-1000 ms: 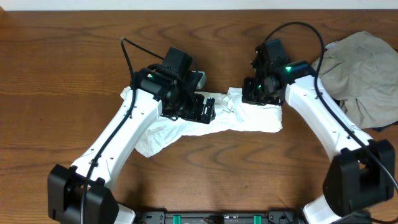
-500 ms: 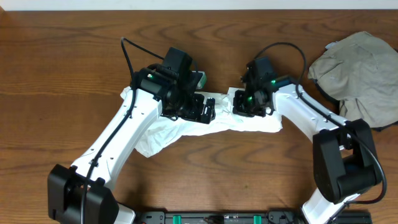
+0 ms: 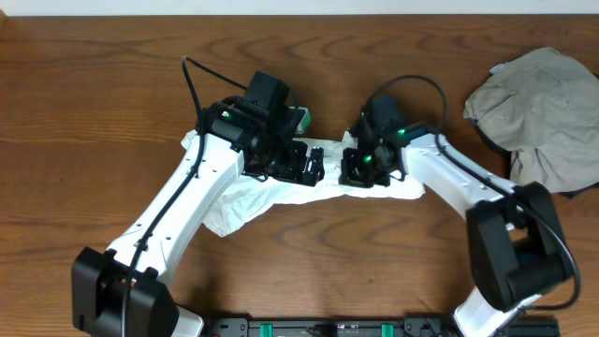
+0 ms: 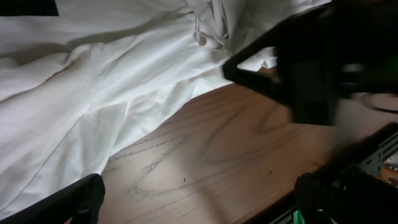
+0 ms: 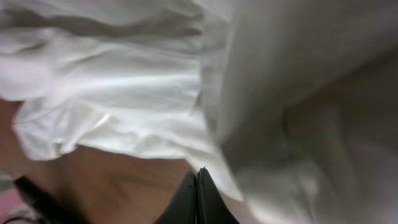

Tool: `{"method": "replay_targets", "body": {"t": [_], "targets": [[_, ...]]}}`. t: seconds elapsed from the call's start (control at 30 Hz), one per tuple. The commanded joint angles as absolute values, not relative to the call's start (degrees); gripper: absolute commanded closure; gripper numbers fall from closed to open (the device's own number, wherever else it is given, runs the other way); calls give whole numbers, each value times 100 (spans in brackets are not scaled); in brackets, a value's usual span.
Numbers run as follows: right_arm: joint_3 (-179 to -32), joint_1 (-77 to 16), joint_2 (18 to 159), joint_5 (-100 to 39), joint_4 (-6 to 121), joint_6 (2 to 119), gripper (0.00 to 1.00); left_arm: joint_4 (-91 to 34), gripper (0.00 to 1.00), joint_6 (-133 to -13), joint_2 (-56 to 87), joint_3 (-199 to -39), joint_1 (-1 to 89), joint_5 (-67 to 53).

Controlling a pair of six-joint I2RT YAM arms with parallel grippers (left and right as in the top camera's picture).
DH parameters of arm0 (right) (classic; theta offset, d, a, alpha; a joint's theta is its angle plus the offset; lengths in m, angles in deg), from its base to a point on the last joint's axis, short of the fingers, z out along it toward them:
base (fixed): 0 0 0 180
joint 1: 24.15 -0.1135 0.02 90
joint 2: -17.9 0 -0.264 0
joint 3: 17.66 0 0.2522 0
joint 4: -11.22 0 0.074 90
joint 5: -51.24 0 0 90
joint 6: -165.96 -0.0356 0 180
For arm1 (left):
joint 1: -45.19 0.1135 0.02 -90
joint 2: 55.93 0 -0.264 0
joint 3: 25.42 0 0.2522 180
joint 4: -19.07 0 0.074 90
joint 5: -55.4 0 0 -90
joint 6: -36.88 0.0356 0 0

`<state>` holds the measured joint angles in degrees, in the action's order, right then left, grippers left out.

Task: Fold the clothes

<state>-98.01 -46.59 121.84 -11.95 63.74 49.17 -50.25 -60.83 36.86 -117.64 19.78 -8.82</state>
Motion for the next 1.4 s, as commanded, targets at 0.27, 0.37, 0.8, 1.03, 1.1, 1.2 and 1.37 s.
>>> {"method": "replay_targets", "body": {"t": [0.27,0.37,0.8,1.03,1.1,1.2,1.37], "targets": [[-10570,-3256,11082,-721,7019,6080,96,-5033,1,-6069,3732,-11803,1972,-827],[-10236,-3092,11292,-187,6890,6401,96,-5031,1,-6069,3732,-11803,1972,-827],[-9283,-3055,13073,741,5489,6491,97,-5035,1,-6069,3732,-11803,1972,-827],[-9300,-2950,13301,903,5430,6585,99,-5033,1,-6069,3732,-11803,1972,-827],[-9322,-2867,13132,1124,5465,6676,99,-5033,1,-6069,3732,-11803,1972,-827],[-9324,-2738,12662,1382,5504,6705,99,-5033,1,-6069,3732,-11803,1972,-827],[-9324,-2513,11827,1417,5531,6703,87,-5033,1,-6069,3732,-11803,1972,-827]]}}
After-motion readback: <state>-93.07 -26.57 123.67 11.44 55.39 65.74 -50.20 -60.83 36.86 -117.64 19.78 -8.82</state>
